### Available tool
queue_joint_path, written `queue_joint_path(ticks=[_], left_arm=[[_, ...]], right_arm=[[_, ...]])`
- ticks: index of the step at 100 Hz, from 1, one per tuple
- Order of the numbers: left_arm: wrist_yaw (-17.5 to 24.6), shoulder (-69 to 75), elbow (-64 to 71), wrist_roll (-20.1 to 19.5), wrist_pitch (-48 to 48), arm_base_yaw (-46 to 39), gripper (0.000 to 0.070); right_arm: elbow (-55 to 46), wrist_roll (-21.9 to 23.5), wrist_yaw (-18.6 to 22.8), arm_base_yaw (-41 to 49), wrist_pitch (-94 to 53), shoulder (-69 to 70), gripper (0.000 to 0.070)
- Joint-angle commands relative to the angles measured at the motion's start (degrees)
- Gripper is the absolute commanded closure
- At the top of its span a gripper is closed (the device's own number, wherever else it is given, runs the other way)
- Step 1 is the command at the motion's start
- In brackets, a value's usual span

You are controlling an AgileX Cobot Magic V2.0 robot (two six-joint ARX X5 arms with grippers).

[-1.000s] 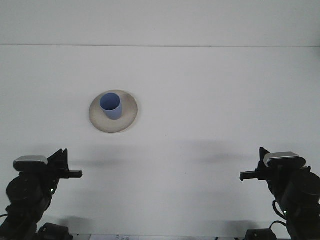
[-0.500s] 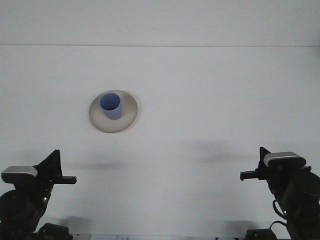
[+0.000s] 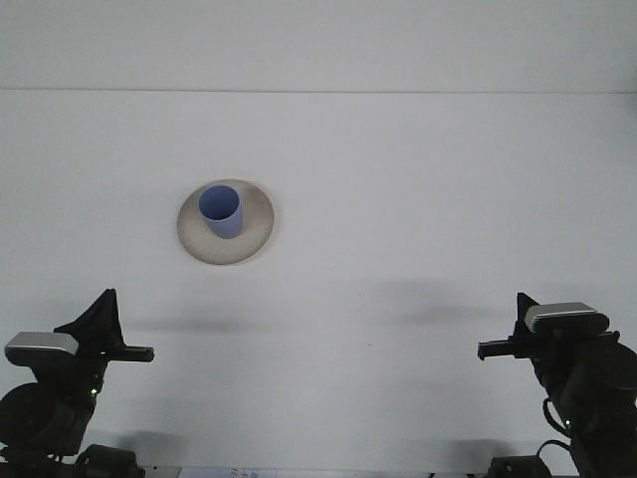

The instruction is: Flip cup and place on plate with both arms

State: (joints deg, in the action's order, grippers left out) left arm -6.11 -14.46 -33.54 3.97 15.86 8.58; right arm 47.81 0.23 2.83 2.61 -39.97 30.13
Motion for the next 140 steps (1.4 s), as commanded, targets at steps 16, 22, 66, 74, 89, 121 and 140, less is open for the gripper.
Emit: queue_joint_path(ticks=[16, 22, 66, 74, 89, 121, 140], left_arm=[[4.7, 7.5, 11.9, -1.8, -10.3, -5.1, 0.0685], [6.9, 10.0, 15.6, -1.8, -12.0, -6.3, 0.0685], [10.6, 14.3, 28.1, -1.8, -19.3, -7.6, 0.0685], [10.6, 14.3, 29.8, -1.8, -22.0, -7.6, 0.0685], [10.6, 14.3, 32.2, -1.8, -24.8, -7.6, 0.0685], [10.6, 14.3, 32.7, -1.1, -25.6, -7.5, 0.0685], [10.6, 14.3, 32.7, -1.1, -25.6, -7.5, 0.0685]], right_arm=[[0.5, 0.4, 0.0, 0.1, 0.7, 0.3, 0.07], [0.5, 0.4, 0.0, 0.1, 0.7, 0.3, 0.07], [0.5, 0.4, 0.0, 0.1, 0.8, 0.3, 0.07], [0.5, 0.4, 0.0, 0.1, 0.8, 0.3, 0.07], [0.5, 0.4, 0.0, 0.1, 0.8, 0.3, 0.07], [0.5, 0.4, 0.0, 0.1, 0.8, 0.3, 0.07], [0.5, 0.4, 0.0, 0.1, 0.8, 0.3, 0.07]])
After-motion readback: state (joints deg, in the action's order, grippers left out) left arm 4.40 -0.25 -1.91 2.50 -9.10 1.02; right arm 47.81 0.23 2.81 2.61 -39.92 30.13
